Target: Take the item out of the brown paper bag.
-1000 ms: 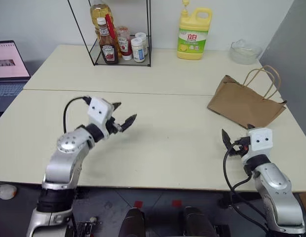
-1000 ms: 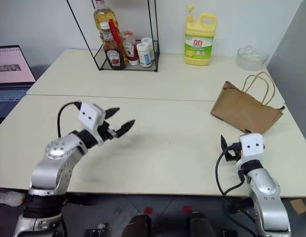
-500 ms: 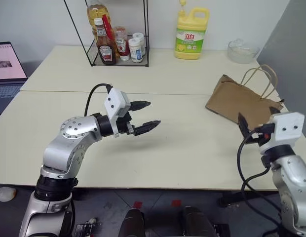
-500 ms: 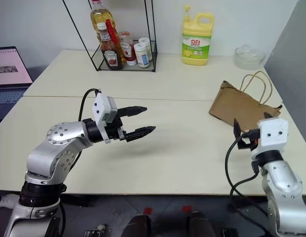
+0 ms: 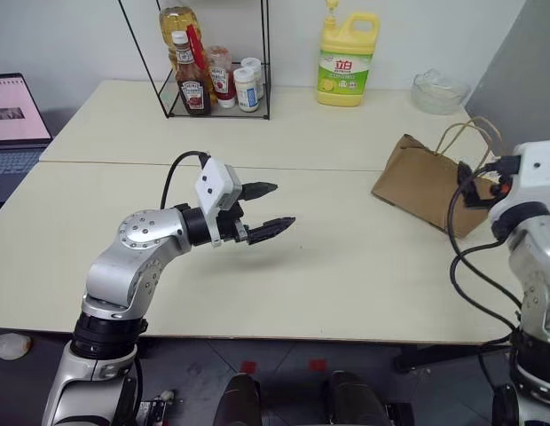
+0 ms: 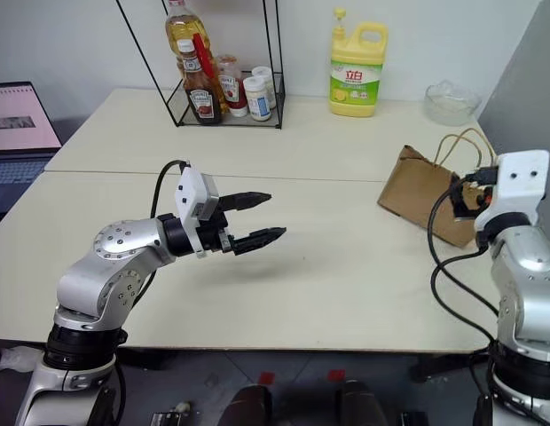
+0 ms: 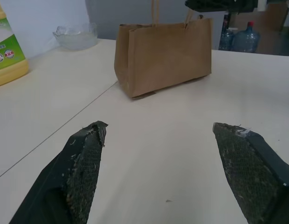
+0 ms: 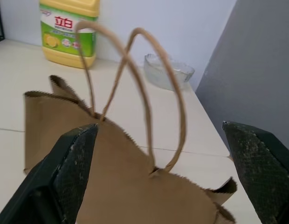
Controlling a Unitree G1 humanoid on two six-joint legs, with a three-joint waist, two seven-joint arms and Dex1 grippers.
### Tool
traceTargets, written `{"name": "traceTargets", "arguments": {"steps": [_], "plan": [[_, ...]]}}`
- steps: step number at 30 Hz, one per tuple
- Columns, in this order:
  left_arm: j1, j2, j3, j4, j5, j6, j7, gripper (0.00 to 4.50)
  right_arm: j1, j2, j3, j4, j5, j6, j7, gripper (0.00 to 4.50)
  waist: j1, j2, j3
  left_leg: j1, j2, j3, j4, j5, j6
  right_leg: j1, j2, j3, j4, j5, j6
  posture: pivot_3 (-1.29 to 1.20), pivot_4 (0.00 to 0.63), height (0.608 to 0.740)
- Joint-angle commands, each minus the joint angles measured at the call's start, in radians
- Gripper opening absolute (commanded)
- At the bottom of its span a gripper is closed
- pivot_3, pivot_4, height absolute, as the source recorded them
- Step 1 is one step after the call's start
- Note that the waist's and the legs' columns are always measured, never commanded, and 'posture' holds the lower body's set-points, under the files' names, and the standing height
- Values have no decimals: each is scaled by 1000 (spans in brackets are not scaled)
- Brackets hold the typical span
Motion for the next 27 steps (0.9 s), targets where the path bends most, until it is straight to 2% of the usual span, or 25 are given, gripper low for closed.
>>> {"name": "traceTargets", "arguments": {"steps": [1, 10, 13, 24, 27], "plan": [[-13, -8, -4, -35, -1, -20, 3, 3897, -87, -57, -52, 67, 42, 5, 45, 4500, 0, 0, 0, 0, 0, 0, 0, 0, 0, 0, 0, 0, 0, 0, 0, 0, 150, 740], [-23, -6, -10, -18, 6, -37, -9, 3897, -192, -142, -19, 171, 107, 50, 137, 4500, 0, 1, 0, 0, 0, 0, 0, 0, 0, 0, 0, 0, -1, 0, 0, 0, 150, 740], [-26, -6, -12, -13, 8, -41, -12, 3933, -215, -162, 6, 194, 108, 46, 156, 3888, 0, 1, 0, 0, 0, 0, 0, 0, 0, 0, 0, 0, -1, 0, 0, 0, 150, 740], [-20, -1, -8, -14, 11, -44, -14, 3933, -281, -214, 74, 236, 99, 44, 200, 21, 0, 1, 1, 0, 0, 0, 0, 0, 0, 0, 0, 0, -1, 0, 0, 0, 150, 740], [-14, 4, -6, -16, 12, -43, -14, 3933, -288, -230, 86, 247, 99, 45, 209, 21, 0, 1, 1, -1, 0, 0, 0, 0, 0, 0, 0, 0, -1, 0, 0, 0, 150, 740]]}}
